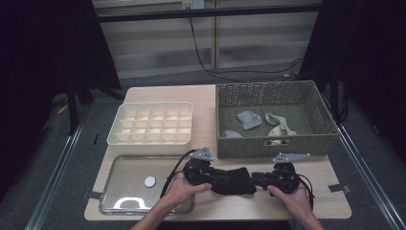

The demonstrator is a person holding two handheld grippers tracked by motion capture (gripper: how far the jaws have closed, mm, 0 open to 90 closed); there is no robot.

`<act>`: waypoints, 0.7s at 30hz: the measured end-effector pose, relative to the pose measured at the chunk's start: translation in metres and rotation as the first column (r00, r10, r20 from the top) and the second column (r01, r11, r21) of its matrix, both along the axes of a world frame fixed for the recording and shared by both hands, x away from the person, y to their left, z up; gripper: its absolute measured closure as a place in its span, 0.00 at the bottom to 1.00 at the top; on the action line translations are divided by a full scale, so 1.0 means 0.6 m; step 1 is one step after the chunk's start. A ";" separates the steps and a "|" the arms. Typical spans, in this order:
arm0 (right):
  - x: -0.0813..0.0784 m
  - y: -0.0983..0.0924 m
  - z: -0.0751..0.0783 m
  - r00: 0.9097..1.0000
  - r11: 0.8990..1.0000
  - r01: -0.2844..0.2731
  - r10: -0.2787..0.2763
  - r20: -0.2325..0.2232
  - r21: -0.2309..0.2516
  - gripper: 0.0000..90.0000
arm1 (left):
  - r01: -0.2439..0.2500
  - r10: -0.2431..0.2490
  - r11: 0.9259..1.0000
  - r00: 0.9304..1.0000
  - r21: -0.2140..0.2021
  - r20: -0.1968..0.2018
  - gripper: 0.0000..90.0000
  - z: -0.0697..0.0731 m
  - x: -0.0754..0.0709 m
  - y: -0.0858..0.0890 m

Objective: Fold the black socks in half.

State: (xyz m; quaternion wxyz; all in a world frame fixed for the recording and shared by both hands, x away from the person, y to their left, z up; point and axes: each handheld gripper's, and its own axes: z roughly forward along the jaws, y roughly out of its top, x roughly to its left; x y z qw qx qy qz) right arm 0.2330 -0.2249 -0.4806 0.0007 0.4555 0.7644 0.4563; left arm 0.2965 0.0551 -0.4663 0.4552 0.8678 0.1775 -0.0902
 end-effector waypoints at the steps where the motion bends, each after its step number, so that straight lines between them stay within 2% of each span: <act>1: -0.002 -0.001 -0.003 1.000 1.000 0.002 -0.002 -0.007 0.003 0.74 | 0.004 -0.004 1.000 1.000 0.008 -0.001 0.79 -0.004 0.002 -0.007; 2: -0.003 -0.001 -0.006 1.000 1.000 0.006 -0.006 -0.013 0.002 0.74 | 0.005 -0.005 1.000 1.000 0.018 -0.008 0.79 -0.008 0.004 -0.013; 5: -0.004 0.000 -0.010 1.000 1.000 -0.002 0.001 -0.018 -0.003 0.73 | 0.028 -0.028 0.998 1.000 0.056 0.003 0.79 -0.018 0.006 -0.030; 10: -0.006 0.000 -0.016 1.000 1.000 -0.005 0.005 -0.020 -0.018 0.72 | 0.031 -0.030 0.997 0.999 0.065 -0.014 0.80 -0.034 0.011 -0.043; 13: -0.006 0.000 -0.021 1.000 1.000 -0.009 0.008 -0.027 -0.024 0.72 | 0.035 -0.035 0.996 0.999 0.081 -0.006 0.79 -0.044 0.010 -0.044; 17: -0.001 0.002 -0.025 0.999 0.999 -0.006 0.005 -0.034 -0.035 0.72 | 0.025 -0.025 0.997 1.000 0.068 -0.011 0.79 -0.051 0.009 -0.043; 18: 0.001 0.002 -0.027 0.999 0.999 -0.006 0.005 -0.039 -0.033 0.72 | 0.030 -0.029 0.996 1.000 0.089 -0.006 0.79 -0.050 0.008 -0.042; 21: 0.006 0.004 -0.032 0.999 0.998 -0.003 0.001 -0.044 -0.056 0.70 | 0.027 -0.028 0.995 1.000 0.096 0.007 0.79 -0.051 0.007 -0.043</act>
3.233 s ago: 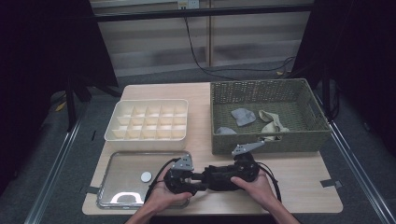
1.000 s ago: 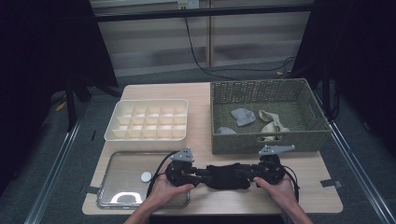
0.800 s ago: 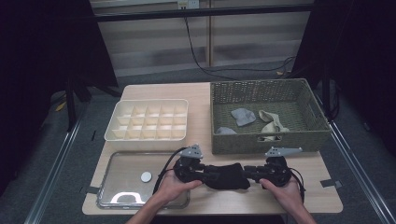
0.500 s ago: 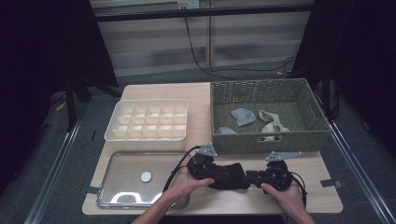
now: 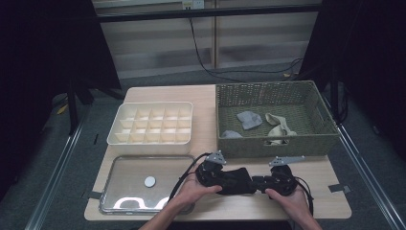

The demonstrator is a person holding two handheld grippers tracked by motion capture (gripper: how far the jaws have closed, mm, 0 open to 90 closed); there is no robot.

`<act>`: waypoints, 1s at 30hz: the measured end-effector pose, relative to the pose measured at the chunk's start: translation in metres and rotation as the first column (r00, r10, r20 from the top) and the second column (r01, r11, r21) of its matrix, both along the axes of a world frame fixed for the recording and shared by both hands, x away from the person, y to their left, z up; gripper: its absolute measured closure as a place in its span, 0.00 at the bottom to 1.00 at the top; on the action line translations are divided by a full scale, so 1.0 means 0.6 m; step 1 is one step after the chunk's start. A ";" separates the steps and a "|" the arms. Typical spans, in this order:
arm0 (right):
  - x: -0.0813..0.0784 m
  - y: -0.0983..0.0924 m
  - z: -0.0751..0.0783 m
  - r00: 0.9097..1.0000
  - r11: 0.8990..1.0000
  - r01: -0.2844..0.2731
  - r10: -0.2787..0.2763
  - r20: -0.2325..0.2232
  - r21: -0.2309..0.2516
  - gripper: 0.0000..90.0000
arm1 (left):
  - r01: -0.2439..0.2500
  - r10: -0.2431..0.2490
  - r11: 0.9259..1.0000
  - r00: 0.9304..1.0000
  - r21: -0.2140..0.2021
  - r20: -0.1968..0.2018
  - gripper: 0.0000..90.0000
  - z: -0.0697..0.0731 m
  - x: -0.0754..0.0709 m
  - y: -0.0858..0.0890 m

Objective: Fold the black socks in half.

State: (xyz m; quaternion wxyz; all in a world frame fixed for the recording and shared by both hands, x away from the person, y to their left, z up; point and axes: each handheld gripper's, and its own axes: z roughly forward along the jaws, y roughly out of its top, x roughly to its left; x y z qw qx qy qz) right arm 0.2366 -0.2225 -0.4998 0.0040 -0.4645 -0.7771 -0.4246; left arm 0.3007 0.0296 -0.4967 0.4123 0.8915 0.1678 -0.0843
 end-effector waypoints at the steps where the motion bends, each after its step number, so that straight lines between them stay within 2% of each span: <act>1: 0.000 0.001 -0.001 1.000 1.000 -0.002 0.002 -0.001 -0.004 0.71 | 0.002 -0.002 1.000 1.000 0.001 0.001 0.79 -0.001 0.000 0.000; 3: 0.000 0.005 -0.001 1.000 1.000 -0.007 0.007 0.005 -0.024 0.71 | 0.001 -0.001 1.000 1.000 -0.013 -0.004 0.79 -0.003 0.000 -0.001; 4: 0.000 0.006 -0.001 1.000 0.999 -0.011 0.012 0.008 -0.034 0.71 | -0.001 0.001 1.000 1.000 0.001 -0.002 0.79 -0.001 -0.001 -0.001; 6: 0.000 0.010 -0.003 1.000 0.999 -0.013 0.014 0.008 -0.050 0.73 | -0.003 0.003 1.000 1.000 0.001 -0.002 0.78 -0.001 -0.001 -0.001; 7: 0.001 0.011 -0.004 1.000 0.999 -0.015 0.016 0.012 -0.049 0.75 | 0.001 -0.001 1.000 1.000 -0.010 -0.001 0.78 -0.002 -0.001 0.000; 10: 0.001 0.013 -0.005 1.000 0.999 -0.012 0.012 0.008 -0.047 0.81 | 0.006 -0.006 1.000 1.000 0.003 0.003 0.78 -0.001 -0.001 0.001; 16: 0.007 0.013 -0.007 1.000 1.000 -0.016 0.016 -0.006 -0.019 0.90 | 0.003 -0.003 1.000 1.000 0.001 0.013 0.80 -0.003 -0.003 -0.002; 21: 0.010 0.011 -0.002 1.000 1.000 -0.015 0.015 -0.003 0.004 0.91 | 0.001 -0.001 1.000 1.000 -0.006 0.014 0.81 -0.005 -0.002 -0.003; 22: 0.010 0.010 0.000 1.000 1.000 -0.015 0.015 0.001 0.011 0.91 | 0.005 -0.006 1.000 1.000 0.006 0.013 0.81 -0.004 -0.001 -0.002; 23: 0.010 0.010 0.001 1.000 1.000 -0.016 0.016 0.005 0.016 0.91 | 0.004 -0.004 1.000 1.000 -0.016 0.006 0.81 -0.006 0.000 -0.003; 25: 0.010 0.010 0.004 1.000 1.000 -0.015 0.015 0.009 0.022 0.91 | 0.004 -0.004 1.000 1.000 -0.020 0.007 0.82 -0.007 0.000 -0.004; 26: 0.010 0.010 0.006 1.000 0.999 -0.013 0.013 0.015 0.031 0.91 | -0.004 0.004 1.000 1.000 0.006 0.018 0.82 -0.005 -0.001 -0.003; 30: 0.008 0.009 0.012 1.000 0.998 -0.011 0.010 0.024 0.057 0.91 | 0.005 -0.005 1.000 1.000 0.003 0.014 0.82 -0.004 -0.001 -0.004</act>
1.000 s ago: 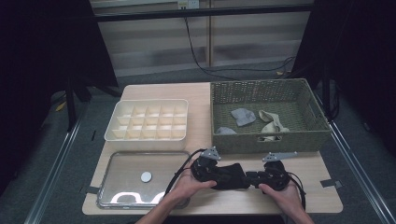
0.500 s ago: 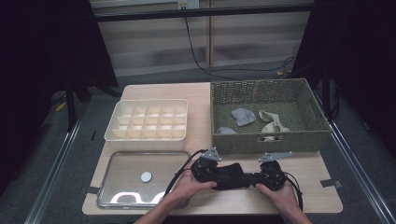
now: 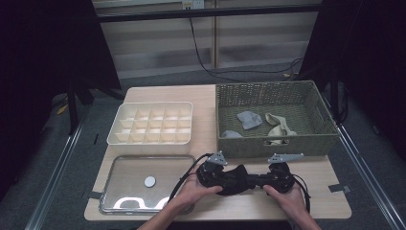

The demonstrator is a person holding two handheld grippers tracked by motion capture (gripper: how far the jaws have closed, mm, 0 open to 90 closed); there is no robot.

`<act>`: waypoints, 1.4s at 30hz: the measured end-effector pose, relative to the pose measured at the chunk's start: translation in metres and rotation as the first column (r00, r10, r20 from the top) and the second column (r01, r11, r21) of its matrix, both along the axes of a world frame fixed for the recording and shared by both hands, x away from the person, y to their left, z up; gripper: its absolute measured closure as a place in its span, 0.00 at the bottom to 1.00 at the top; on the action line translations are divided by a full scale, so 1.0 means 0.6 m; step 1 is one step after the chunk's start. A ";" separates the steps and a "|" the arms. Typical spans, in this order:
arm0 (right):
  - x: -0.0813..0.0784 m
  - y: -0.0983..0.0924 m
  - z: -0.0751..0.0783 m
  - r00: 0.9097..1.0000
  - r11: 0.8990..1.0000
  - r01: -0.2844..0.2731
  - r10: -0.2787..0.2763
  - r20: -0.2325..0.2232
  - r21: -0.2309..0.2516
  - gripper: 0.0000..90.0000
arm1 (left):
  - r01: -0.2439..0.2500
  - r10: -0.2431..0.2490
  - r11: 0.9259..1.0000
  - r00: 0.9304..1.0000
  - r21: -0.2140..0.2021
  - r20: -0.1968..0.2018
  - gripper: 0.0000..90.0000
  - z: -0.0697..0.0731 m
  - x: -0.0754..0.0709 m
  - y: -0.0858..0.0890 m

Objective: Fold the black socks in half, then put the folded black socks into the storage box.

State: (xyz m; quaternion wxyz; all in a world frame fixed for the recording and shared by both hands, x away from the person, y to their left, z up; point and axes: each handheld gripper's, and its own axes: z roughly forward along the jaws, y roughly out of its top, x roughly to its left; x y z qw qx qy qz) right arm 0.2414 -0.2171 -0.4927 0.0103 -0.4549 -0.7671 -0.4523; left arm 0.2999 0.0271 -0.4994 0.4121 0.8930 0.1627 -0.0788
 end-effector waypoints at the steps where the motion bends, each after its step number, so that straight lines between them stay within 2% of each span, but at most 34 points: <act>1: -0.001 0.001 0.001 1.000 1.000 0.001 -0.001 0.001 -0.001 0.91 | -0.009 0.009 1.000 1.000 0.007 0.006 0.83 0.000 -0.001 0.000; 6: -0.002 0.000 0.006 1.000 1.000 0.000 0.000 0.007 0.024 0.91 | -0.011 0.011 1.000 1.000 -0.008 0.008 0.86 -0.001 -0.001 -0.003; 8: -0.002 -0.001 0.007 1.000 1.000 -0.003 0.002 0.013 0.028 0.91 | -0.004 0.004 1.000 1.000 0.009 0.010 0.86 0.000 0.000 -0.003; 11: -0.002 -0.003 0.010 1.000 0.999 -0.002 0.002 0.015 0.040 0.91 | -0.006 0.006 1.000 1.000 0.005 -0.002 0.86 0.000 0.000 -0.006; 13: -0.002 -0.004 0.010 1.000 0.999 0.000 -0.001 0.016 0.044 0.91 | -0.006 0.006 1.000 1.000 -0.007 0.006 0.86 -0.001 -0.001 -0.008; 14: -0.001 -0.005 0.011 1.000 0.999 -0.001 0.000 0.011 0.048 0.91 | -0.005 0.005 1.000 1.000 0.002 0.007 0.86 0.000 -0.001 -0.008; 25: -0.001 -0.001 0.020 1.000 0.997 0.001 -0.003 0.031 0.073 0.91 | -0.007 0.007 1.000 1.000 -0.006 -0.009 0.86 0.000 0.001 -0.012; 28: -0.001 -0.005 0.023 0.999 0.998 0.005 -0.008 0.040 0.070 0.91 | -0.034 0.033 0.999 0.999 -0.036 -0.031 0.85 0.005 0.009 -0.003; 32: -0.002 -0.014 0.029 0.998 0.996 0.012 -0.016 0.053 0.083 0.91 | -0.052 0.051 0.995 0.998 -0.080 -0.026 0.85 0.023 0.008 0.015; 39: -0.004 -0.027 0.032 0.998 0.997 0.030 -0.035 0.059 0.077 0.91 | -0.050 0.051 0.996 0.999 -0.076 0.013 0.84 0.044 -0.001 0.047; 42: -0.004 -0.030 0.032 0.997 0.997 0.036 -0.041 0.063 0.073 0.91 | -0.044 0.046 0.997 0.999 -0.061 0.026 0.83 0.047 -0.008 0.062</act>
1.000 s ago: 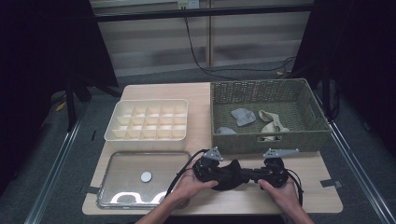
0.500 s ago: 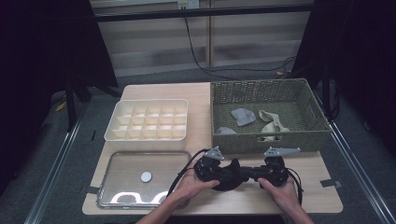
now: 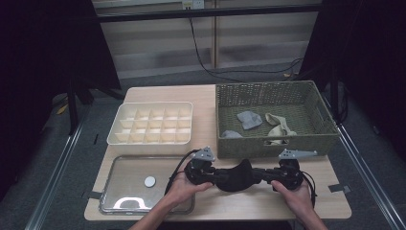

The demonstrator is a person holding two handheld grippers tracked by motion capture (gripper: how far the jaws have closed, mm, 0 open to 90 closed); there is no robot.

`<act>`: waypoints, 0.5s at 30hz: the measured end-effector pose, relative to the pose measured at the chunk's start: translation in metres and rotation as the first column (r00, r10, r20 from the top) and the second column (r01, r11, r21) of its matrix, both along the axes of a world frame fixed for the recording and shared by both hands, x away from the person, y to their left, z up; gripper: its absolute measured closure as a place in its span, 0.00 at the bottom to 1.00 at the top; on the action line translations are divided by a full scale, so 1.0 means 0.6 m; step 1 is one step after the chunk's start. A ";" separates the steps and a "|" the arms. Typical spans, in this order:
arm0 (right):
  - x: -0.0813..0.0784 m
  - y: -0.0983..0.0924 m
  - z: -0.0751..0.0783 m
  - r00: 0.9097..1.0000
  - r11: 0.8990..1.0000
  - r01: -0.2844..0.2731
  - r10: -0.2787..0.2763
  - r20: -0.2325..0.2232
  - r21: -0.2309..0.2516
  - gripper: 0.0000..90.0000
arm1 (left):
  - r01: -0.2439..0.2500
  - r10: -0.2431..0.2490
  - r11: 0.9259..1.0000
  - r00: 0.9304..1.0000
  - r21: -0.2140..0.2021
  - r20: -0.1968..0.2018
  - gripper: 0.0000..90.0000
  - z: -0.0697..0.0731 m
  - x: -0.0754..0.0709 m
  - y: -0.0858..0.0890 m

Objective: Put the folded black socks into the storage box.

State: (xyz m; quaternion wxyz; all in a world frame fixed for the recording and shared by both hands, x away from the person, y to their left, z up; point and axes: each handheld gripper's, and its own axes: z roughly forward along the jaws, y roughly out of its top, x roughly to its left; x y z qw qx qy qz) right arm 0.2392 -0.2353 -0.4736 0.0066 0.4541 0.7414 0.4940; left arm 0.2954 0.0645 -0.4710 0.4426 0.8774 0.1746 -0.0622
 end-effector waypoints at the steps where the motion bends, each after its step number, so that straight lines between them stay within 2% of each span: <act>1: 0.000 -0.001 0.000 1.000 1.000 0.004 -0.004 0.001 -0.001 0.91 | -0.001 0.001 1.000 1.000 0.001 -0.002 0.83 0.000 -0.001 0.006; 5: 0.002 -0.001 0.002 1.000 1.000 0.005 -0.005 0.005 -0.005 0.91 | -0.010 0.010 1.000 1.000 0.011 -0.014 0.84 -0.011 -0.003 0.017; 11: 0.005 0.007 0.003 1.000 1.000 -0.007 0.007 0.014 -0.003 0.91 | -0.005 0.006 0.999 1.000 0.041 -0.022 0.84 -0.029 0.000 0.002; 14: 0.007 0.015 0.003 1.000 1.000 -0.017 0.017 0.013 0.000 0.91 | 0.006 -0.004 0.998 1.000 0.057 -0.020 0.84 -0.028 -0.004 -0.003; 15: 0.008 0.018 0.003 1.000 1.000 -0.019 0.019 0.015 0.002 0.91 | 0.007 -0.006 0.999 1.000 0.046 -0.020 0.84 -0.028 -0.006 -0.006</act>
